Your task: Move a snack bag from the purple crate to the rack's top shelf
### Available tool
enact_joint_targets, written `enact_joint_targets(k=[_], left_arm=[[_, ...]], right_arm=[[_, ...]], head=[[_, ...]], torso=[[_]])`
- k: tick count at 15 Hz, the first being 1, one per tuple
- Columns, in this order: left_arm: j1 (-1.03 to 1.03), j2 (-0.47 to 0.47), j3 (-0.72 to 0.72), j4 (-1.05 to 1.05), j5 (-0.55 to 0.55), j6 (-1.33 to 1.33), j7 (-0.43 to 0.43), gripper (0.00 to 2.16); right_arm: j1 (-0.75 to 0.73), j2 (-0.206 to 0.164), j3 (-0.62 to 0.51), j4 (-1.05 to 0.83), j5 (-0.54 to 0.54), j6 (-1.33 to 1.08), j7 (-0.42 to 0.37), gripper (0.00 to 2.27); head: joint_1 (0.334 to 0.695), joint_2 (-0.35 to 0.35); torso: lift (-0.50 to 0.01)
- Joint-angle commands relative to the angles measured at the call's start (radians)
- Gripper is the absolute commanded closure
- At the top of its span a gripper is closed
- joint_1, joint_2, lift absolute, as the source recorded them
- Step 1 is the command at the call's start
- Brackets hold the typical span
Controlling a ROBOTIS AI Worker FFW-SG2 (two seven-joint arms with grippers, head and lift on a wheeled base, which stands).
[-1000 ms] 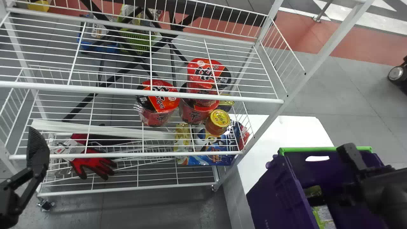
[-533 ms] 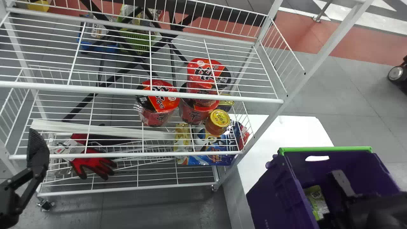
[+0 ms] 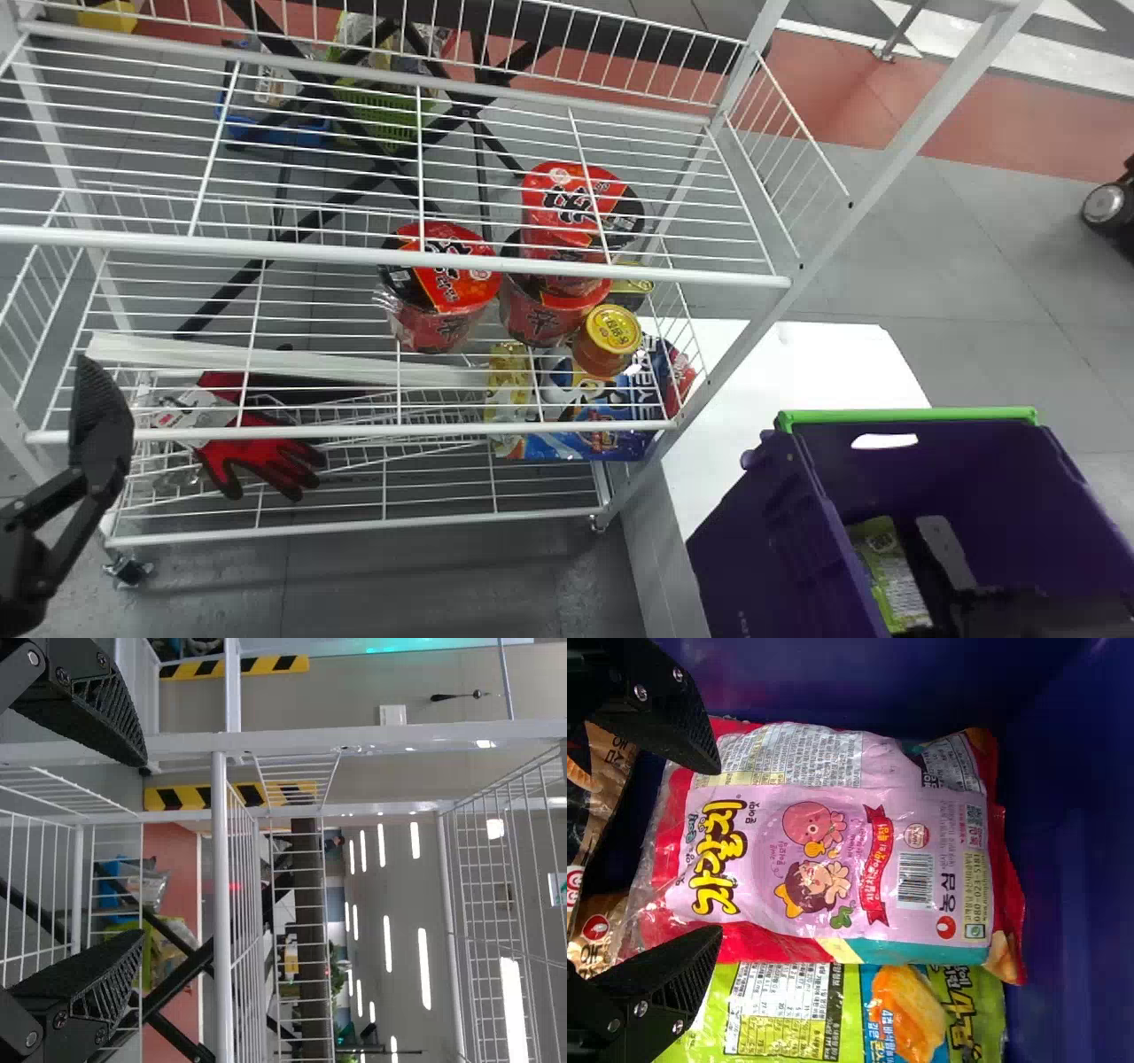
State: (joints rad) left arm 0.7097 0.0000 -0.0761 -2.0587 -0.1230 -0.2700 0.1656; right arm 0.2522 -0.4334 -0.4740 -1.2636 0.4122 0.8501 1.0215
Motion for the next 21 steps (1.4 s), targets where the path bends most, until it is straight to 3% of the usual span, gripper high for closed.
enact_joint_targets(k=[1,5,7,12,21], left_arm=[[0.007,0.0,0.001,0.0,0.0,-0.013,0.0,0.14],[0.002,0.0,0.004,0.009,0.005,-0.013,-0.001,0.14],[-0.004,-0.002,0.003,0.017,0.006,-0.013,-0.001,0.14],[-0.012,-0.002,-0.004,0.025,0.006,-0.016,-0.008,0.14],[0.017,0.0,0.009,0.023,0.008,-0.062,-0.008,0.14]], right_arm=[[0.001,0.01,0.0,0.004,-0.016,-0.01,-0.02,0.21],[0.007,0.036,-0.018,0.009,-0.029,-0.062,-0.029,0.21],[0.041,0.038,-0.067,0.007,-0.102,-0.157,-0.015,0.21],[0.07,0.045,-0.094,0.001,-0.099,-0.179,-0.031,0.21],[0.064,0.07,-0.04,0.018,-0.082,-0.24,-0.101,0.25]], head=[[0.695,-0.35],[0.695,-0.35],[0.695,-0.35],[0.695,-0.35],[0.695,-0.35]], torso=[[-0.461],[-0.461],[-0.461],[-0.461],[-0.461]])
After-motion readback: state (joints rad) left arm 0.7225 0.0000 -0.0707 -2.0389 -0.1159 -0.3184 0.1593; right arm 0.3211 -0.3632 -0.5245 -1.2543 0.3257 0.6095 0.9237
